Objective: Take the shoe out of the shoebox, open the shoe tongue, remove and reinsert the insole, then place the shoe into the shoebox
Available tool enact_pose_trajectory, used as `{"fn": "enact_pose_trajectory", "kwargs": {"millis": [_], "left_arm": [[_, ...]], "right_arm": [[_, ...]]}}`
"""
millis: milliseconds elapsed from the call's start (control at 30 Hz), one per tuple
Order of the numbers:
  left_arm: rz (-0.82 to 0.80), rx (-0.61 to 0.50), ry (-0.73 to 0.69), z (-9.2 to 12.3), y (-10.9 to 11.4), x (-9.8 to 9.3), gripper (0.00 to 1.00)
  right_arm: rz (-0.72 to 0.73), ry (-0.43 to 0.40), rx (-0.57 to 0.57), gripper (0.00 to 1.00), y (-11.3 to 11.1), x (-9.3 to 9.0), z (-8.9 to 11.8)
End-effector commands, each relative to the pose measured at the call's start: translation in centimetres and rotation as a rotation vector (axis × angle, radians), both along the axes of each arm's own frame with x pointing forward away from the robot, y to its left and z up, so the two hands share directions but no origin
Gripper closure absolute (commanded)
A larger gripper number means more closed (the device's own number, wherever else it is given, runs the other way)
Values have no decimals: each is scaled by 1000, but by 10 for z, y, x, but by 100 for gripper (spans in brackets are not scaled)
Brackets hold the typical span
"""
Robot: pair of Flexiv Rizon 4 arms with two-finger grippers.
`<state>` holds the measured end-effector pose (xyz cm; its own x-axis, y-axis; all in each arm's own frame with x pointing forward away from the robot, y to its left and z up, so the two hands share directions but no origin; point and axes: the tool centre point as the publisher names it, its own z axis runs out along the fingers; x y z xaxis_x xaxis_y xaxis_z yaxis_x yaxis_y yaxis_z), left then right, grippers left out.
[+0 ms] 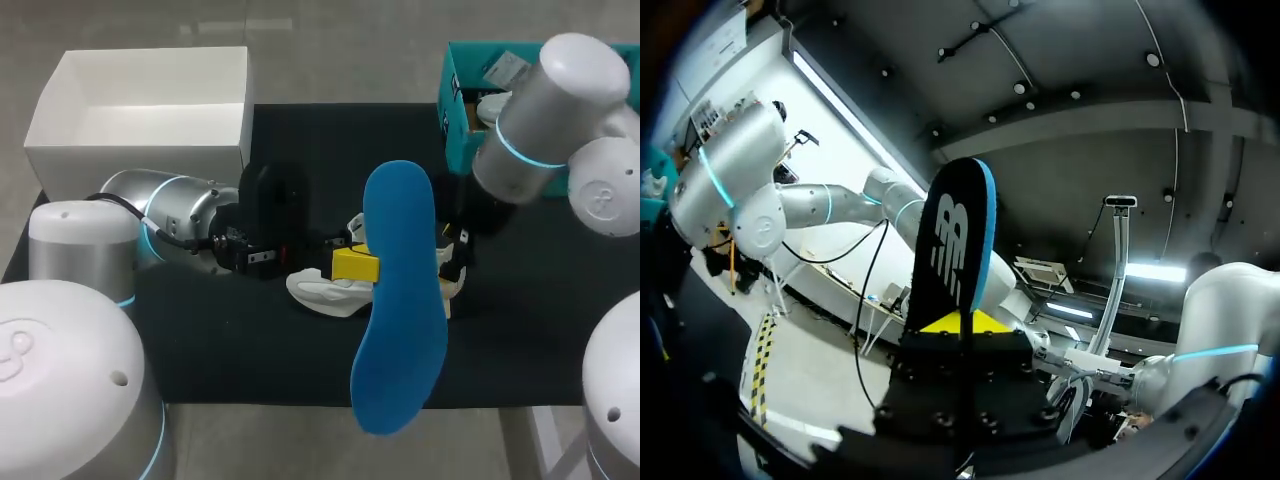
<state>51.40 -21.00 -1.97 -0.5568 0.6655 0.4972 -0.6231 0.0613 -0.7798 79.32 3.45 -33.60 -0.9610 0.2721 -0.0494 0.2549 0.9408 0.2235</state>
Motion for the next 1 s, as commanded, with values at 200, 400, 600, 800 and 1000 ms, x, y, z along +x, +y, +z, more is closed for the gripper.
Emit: {"fn": "enact_pose_trajectory", "kwargs": {"millis": [200,400,600,800,1000], "left_arm": [[1,0,0,0,0,0,100],[1,0,0,0,0,0,100],[1,0,0,0,0,0,100],[1,0,0,0,0,0,100],[1,0,0,0,0,0,100]], "right_arm": [[61,75,-308,0,-2,-3,49],[72,69,-318,0,-2,-3,51],[65,62,-300,0,-1,-4,53],[92,45,-250,0,-1,-5,49],[92,45,-250,0,-1,-5,49]]}}
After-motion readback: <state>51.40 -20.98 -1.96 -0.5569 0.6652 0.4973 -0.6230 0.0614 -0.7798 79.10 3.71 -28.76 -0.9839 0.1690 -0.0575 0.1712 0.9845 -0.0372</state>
